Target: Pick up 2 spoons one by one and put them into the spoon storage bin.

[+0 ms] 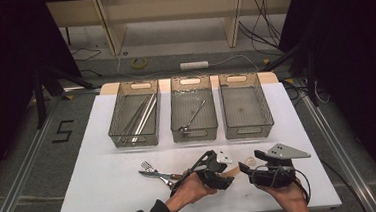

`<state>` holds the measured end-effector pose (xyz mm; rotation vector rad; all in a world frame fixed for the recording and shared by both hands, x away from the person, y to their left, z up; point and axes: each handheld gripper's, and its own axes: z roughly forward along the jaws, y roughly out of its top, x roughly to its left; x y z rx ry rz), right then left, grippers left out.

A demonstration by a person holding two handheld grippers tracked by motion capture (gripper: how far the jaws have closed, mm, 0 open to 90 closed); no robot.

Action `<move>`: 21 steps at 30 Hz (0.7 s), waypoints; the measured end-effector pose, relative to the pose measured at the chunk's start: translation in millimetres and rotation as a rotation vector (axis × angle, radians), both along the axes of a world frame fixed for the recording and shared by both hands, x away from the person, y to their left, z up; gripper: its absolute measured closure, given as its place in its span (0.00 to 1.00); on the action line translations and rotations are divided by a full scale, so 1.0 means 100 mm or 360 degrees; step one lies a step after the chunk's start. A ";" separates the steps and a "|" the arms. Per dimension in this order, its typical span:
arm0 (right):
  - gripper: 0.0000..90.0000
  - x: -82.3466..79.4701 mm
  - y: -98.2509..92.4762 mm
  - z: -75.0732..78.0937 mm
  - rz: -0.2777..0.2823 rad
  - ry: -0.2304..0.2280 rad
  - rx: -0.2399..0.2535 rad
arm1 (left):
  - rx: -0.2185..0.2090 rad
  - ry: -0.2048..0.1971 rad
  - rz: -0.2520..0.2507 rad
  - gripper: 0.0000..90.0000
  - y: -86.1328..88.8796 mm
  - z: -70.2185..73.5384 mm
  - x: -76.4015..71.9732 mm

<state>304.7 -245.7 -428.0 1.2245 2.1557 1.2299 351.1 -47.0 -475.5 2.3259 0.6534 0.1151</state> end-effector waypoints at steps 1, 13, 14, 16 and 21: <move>0.33 0.00 0.00 0.00 -0.0001 0.0003 -0.0001 | 0.0021 0.0000 -0.0014 0.62 0.00 0.00 0.00; 0.33 0.00 0.00 -0.01 0.0004 0.0011 -0.0011 | 0.0080 -0.0071 -0.0021 0.80 -0.05 -0.05 -0.01; 0.33 0.00 0.00 -0.01 0.0004 0.0009 -0.0011 | 0.0078 -0.0074 -0.0020 0.81 -0.05 -0.05 -0.01; 0.33 0.00 0.00 0.00 -0.0004 0.0007 -0.0003 | 0.0078 -0.0073 -0.0026 0.81 -0.04 -0.05 -0.01; 0.33 0.00 -0.02 0.00 0.0003 0.0008 -0.0005 | 0.0042 -0.0063 -0.0008 0.81 0.00 -0.03 0.02</move>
